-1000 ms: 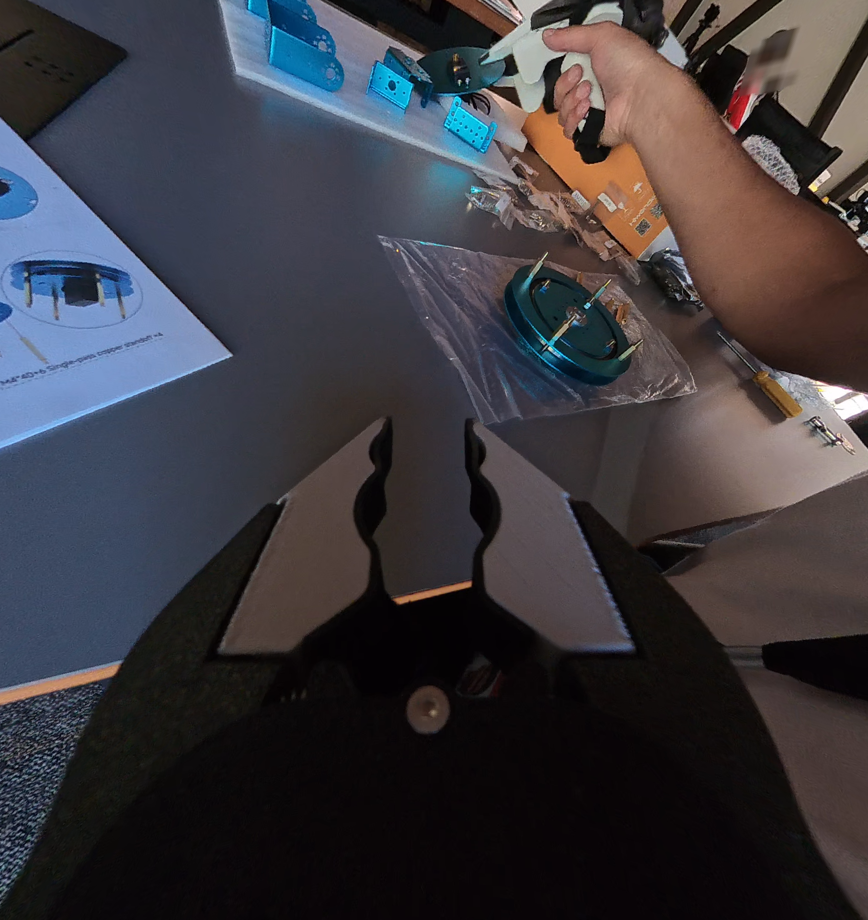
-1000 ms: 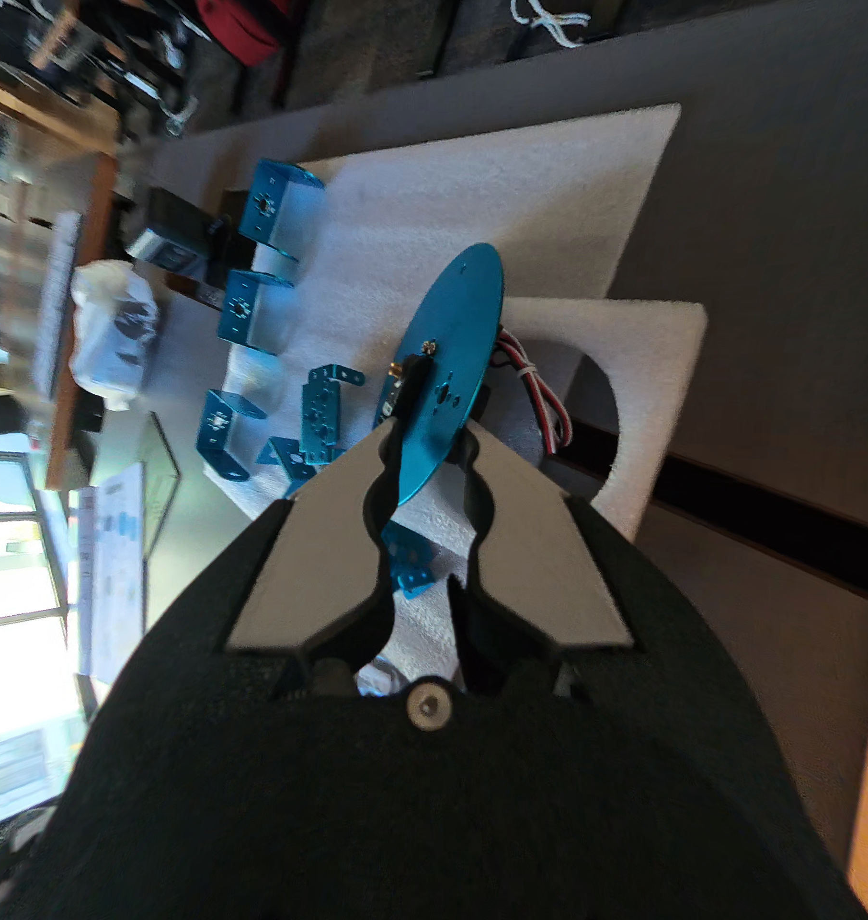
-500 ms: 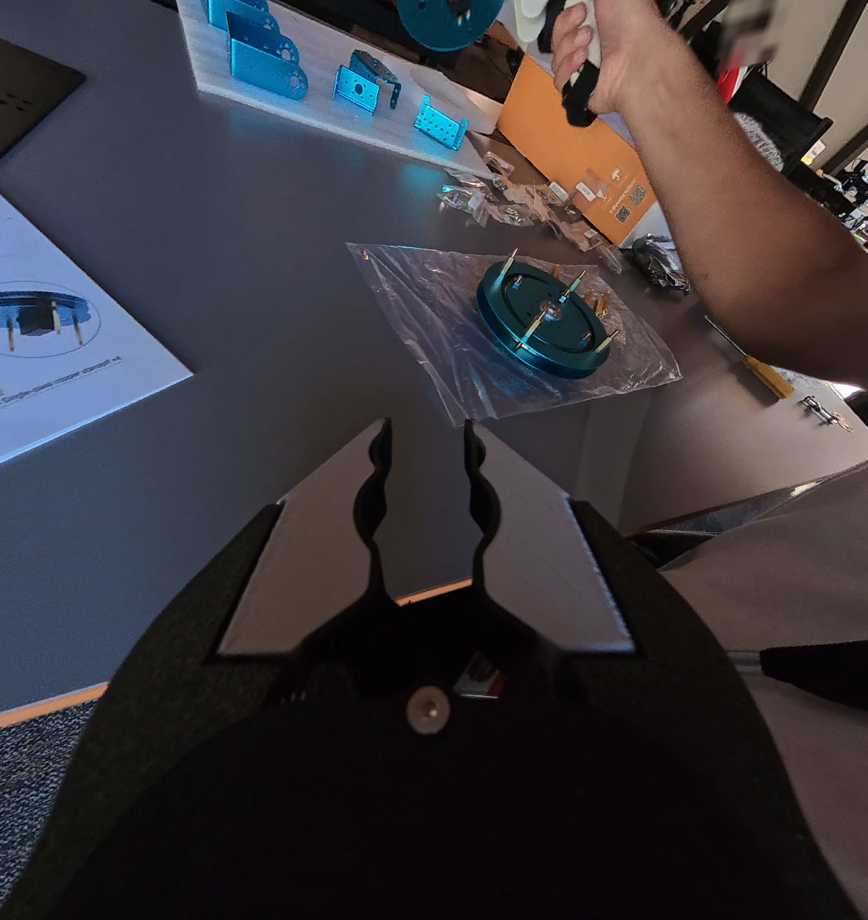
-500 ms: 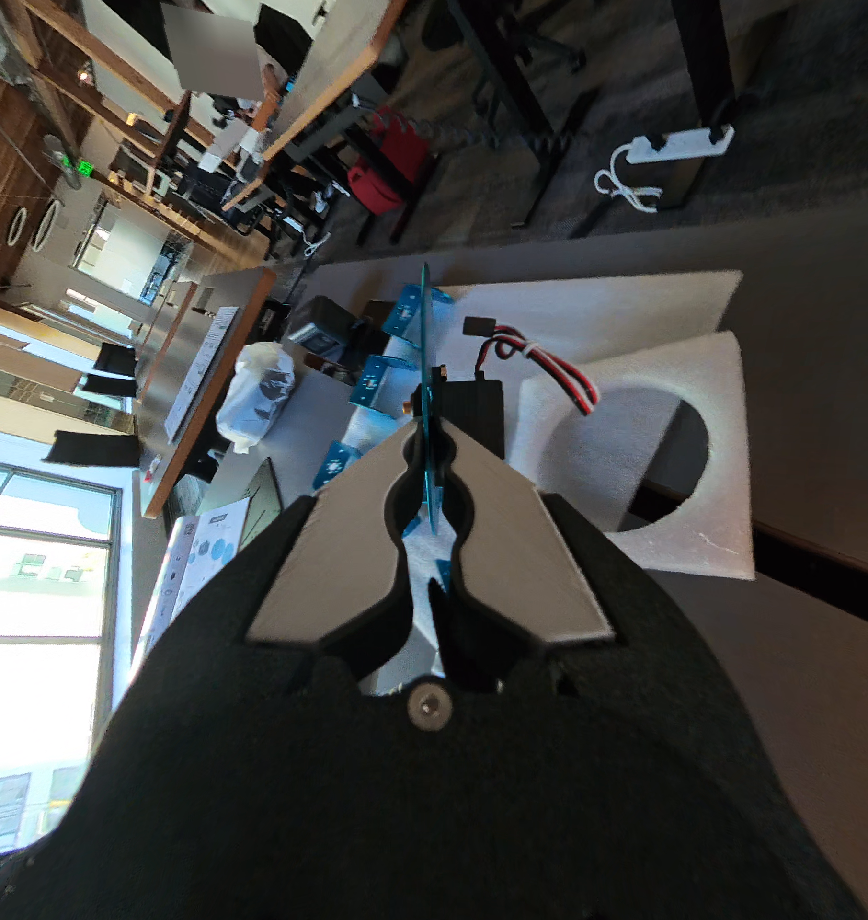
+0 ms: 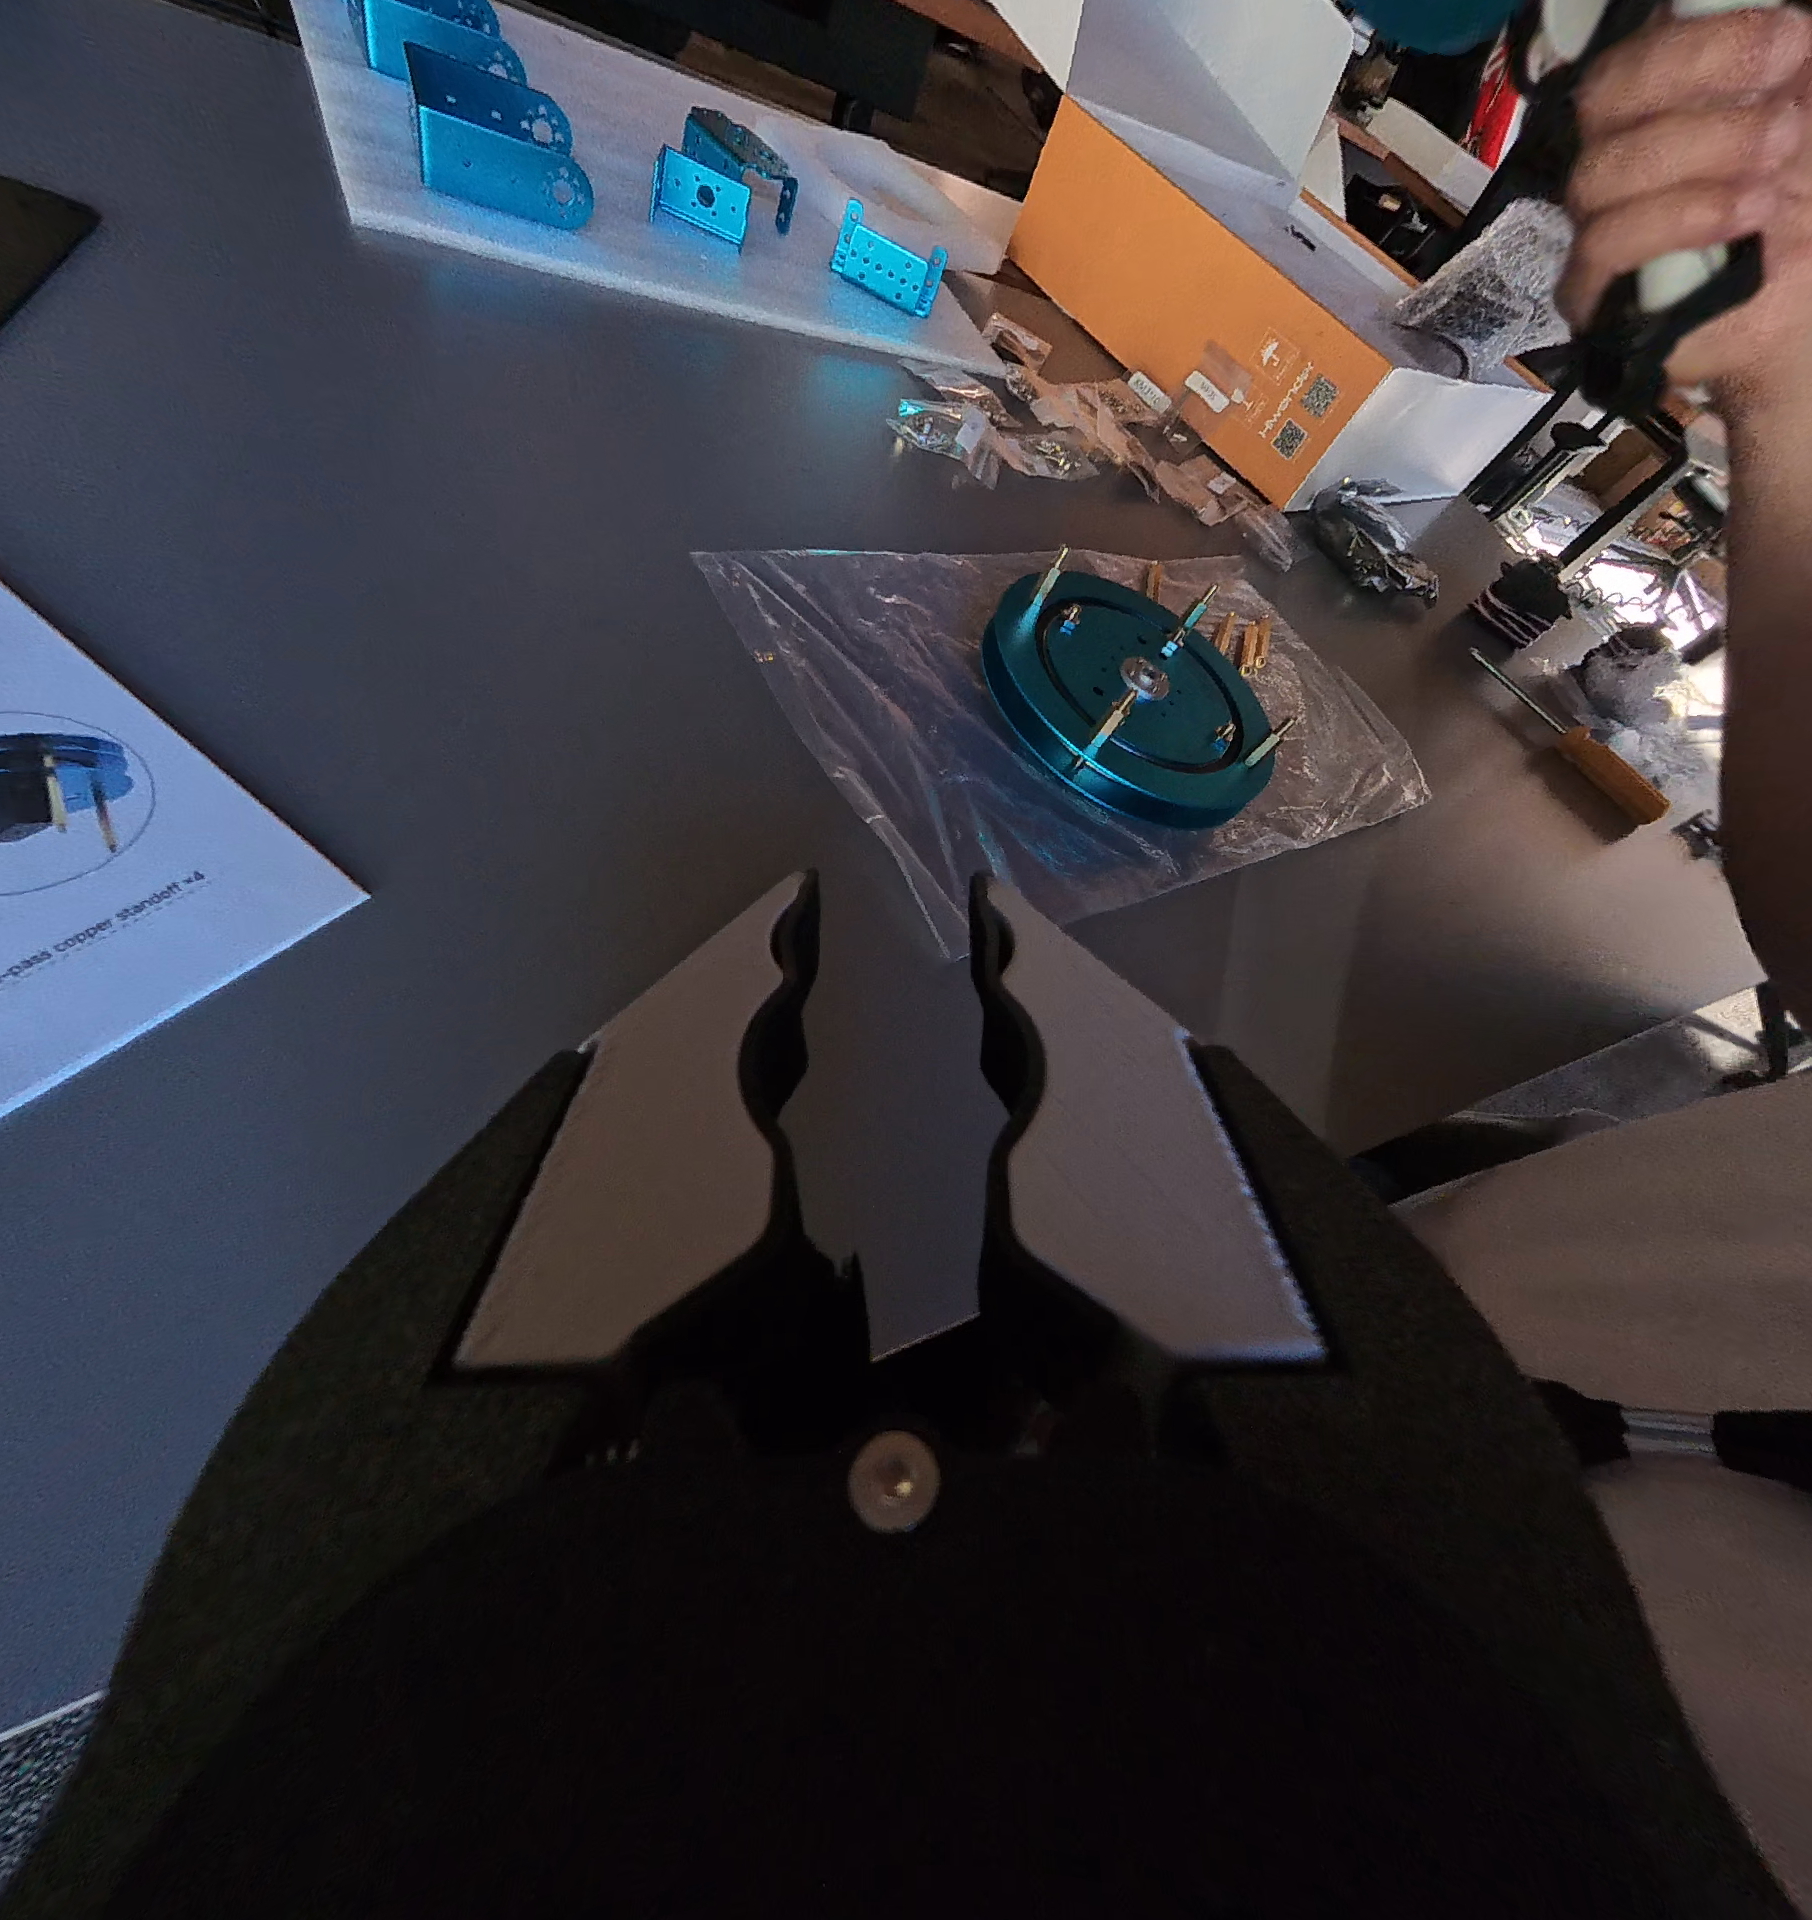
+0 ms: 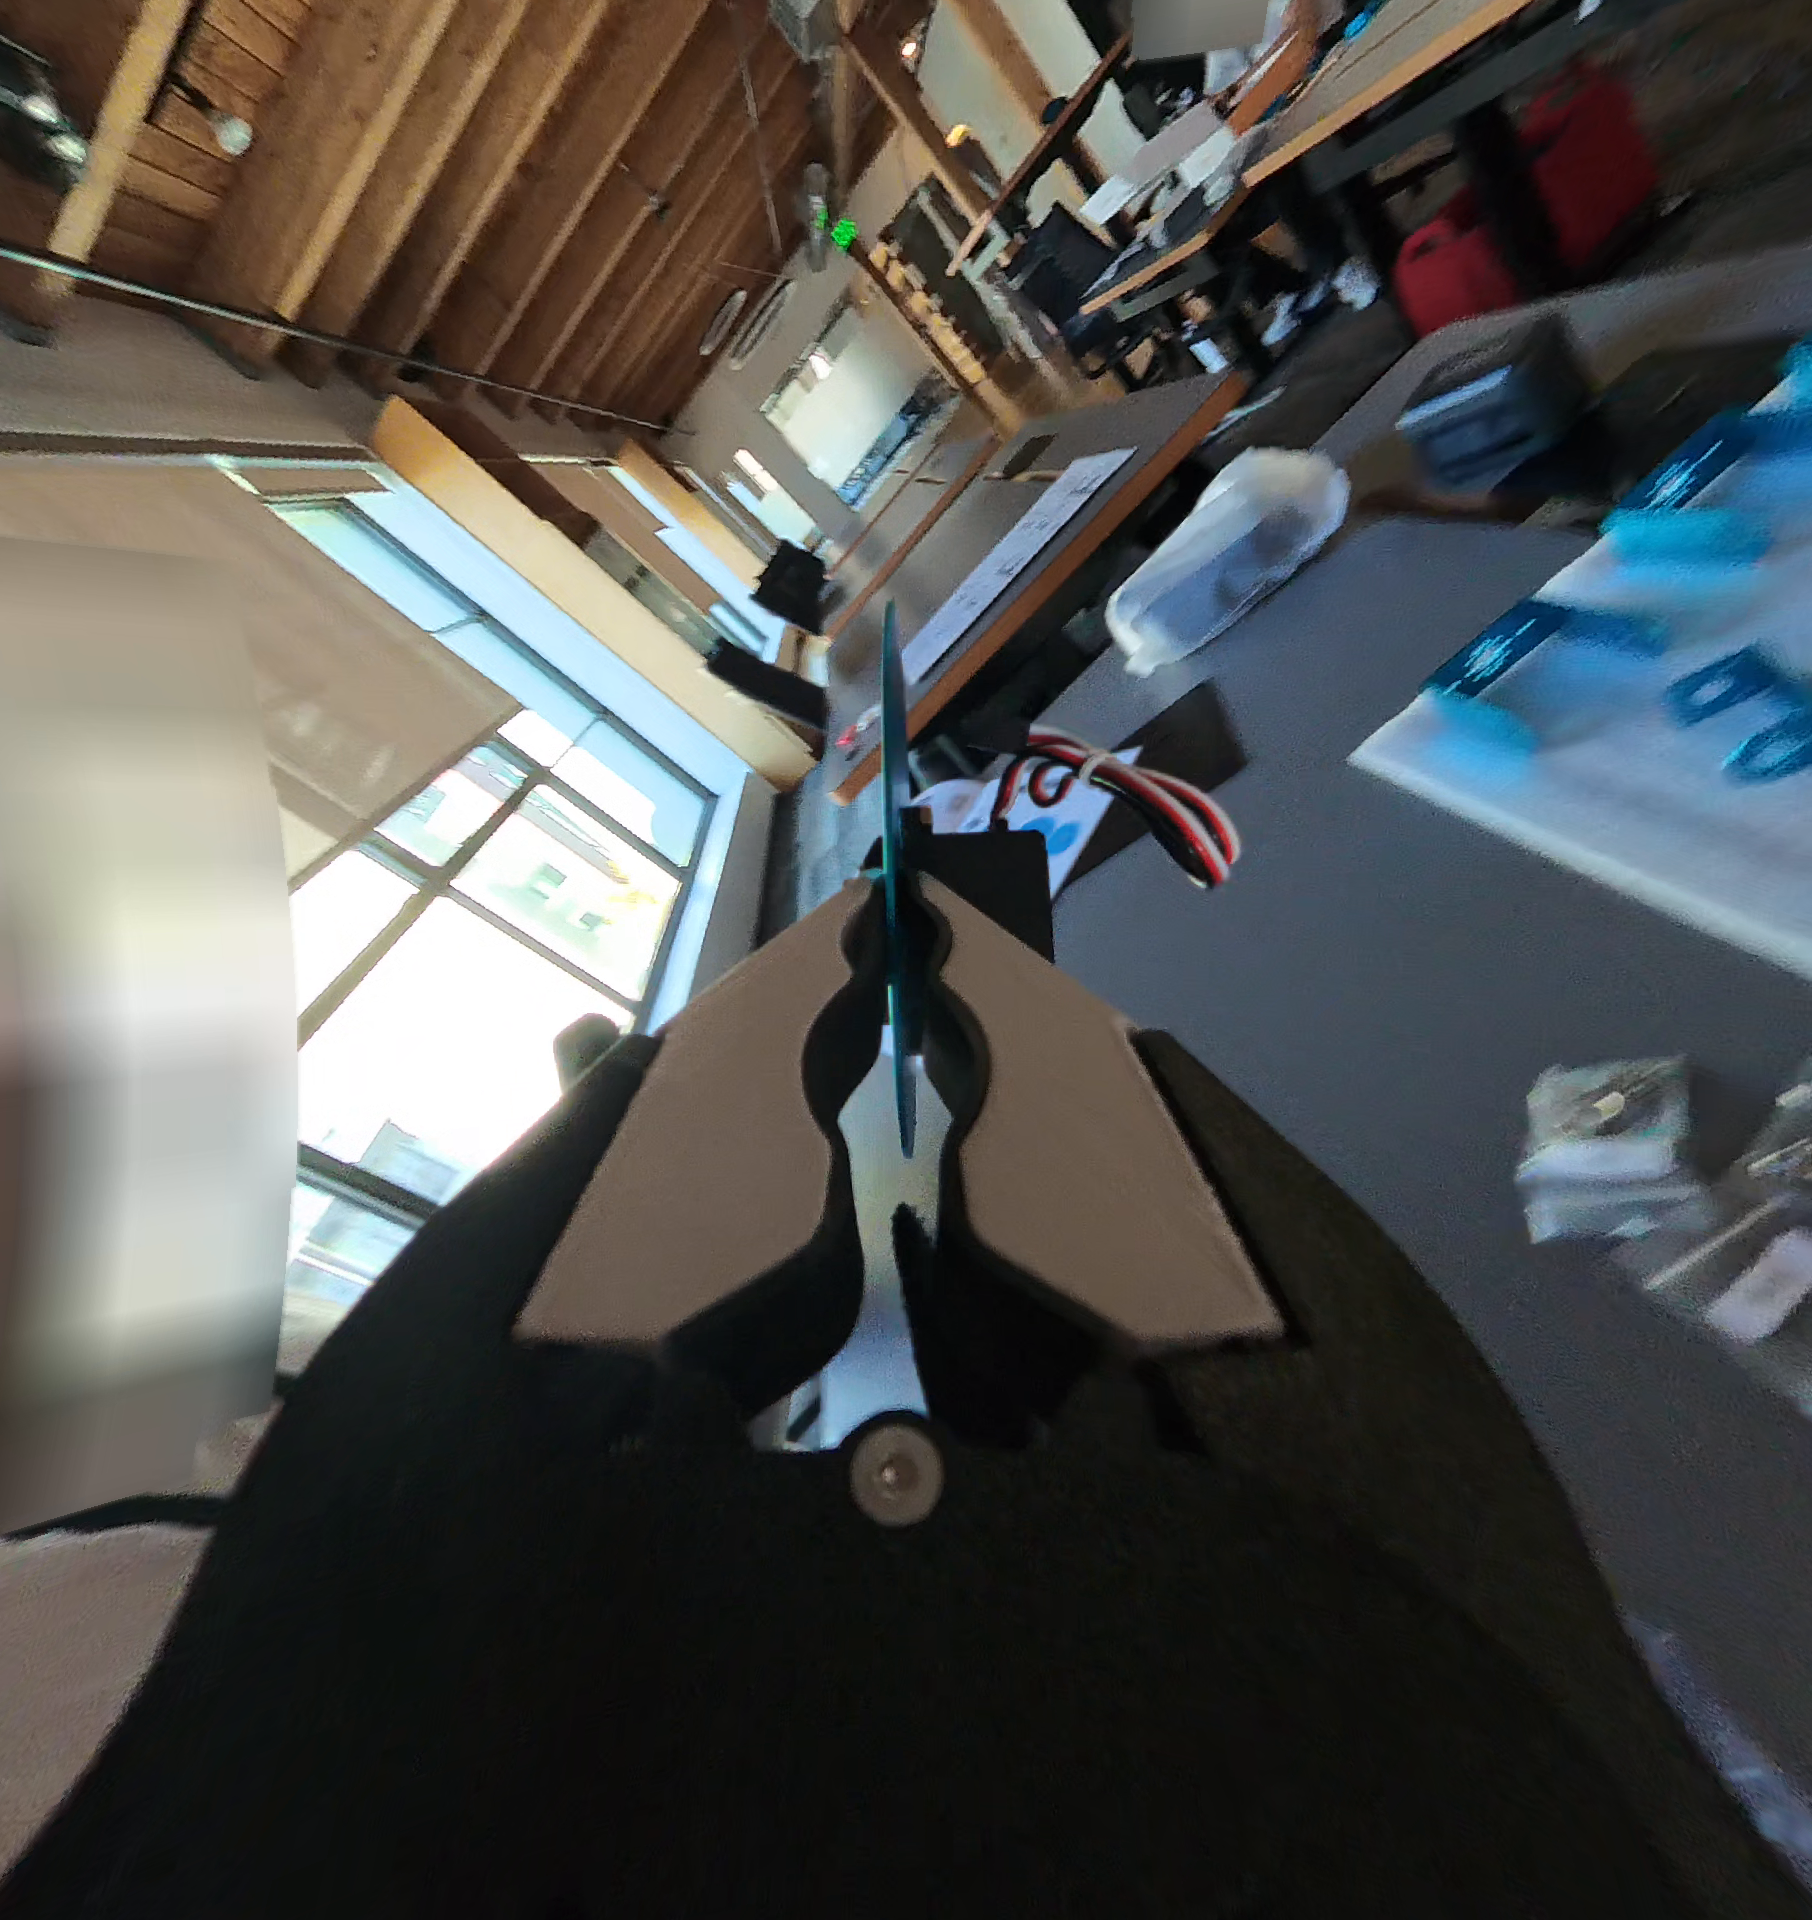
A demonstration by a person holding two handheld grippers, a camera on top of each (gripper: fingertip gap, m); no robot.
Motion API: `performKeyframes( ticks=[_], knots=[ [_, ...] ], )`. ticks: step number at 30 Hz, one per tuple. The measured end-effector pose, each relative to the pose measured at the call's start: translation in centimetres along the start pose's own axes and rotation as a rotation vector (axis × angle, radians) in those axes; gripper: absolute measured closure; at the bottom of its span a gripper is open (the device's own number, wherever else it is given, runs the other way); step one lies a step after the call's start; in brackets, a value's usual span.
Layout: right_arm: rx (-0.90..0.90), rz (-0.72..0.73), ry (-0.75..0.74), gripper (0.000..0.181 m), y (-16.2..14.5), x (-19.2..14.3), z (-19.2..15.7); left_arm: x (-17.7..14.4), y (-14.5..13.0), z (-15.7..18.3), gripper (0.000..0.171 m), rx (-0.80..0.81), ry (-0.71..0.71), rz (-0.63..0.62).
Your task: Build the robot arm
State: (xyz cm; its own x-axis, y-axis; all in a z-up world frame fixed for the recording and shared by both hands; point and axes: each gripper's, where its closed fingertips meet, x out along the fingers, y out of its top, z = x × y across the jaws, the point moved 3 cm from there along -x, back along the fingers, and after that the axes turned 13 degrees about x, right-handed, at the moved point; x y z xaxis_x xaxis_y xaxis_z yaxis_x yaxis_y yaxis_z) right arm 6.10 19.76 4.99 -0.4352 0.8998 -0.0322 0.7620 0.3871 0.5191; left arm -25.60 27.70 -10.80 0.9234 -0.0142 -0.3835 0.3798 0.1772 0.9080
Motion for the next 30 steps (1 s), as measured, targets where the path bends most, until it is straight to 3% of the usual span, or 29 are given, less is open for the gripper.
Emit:
performKeyframes(
  ticks=[4,8,13,19,21,24,27,30],
  knots=[
    [0.135,0.0,0.092,0.181,-6.8,-1.2,-0.2,0.0,0.1,-0.4,0.143,0.015,0.011,-0.023],
    [0.218,0.085,0.104,0.181,-11.3,-2.5,0.6,0.7,0.9,0.3,0.143,0.025,-0.028,-0.027],
    [0.3,0.111,0.078,0.181,-15.2,-2.2,1.9,4.2,3.3,3.8,0.144,-0.083,-0.295,0.034],
    [0.353,0.076,0.087,0.181,-16.8,-0.4,3.0,7.5,6.1,7.0,0.144,-0.325,-0.633,0.109],
    [0.37,0.07,0.106,0.181,-16.7,0.0,3.3,8.0,6.5,7.0,0.146,-0.381,-0.677,0.124],
    [0.389,0.047,0.147,0.181,-16.5,0.5,3.4,8.7,6.5,6.6,0.166,-0.428,-0.693,0.128],
    [0.28,0.011,0.195,0.181,-16.4,0.6,2.8,8.2,7.0,6.7,0.171,-0.374,-0.707,0.179],
    [0.055,-0.05,0.238,0.18,-16.8,-0.1,1.3,6.9,7.5,8.2,0.171,-0.135,-0.698,0.229]
  ],
)
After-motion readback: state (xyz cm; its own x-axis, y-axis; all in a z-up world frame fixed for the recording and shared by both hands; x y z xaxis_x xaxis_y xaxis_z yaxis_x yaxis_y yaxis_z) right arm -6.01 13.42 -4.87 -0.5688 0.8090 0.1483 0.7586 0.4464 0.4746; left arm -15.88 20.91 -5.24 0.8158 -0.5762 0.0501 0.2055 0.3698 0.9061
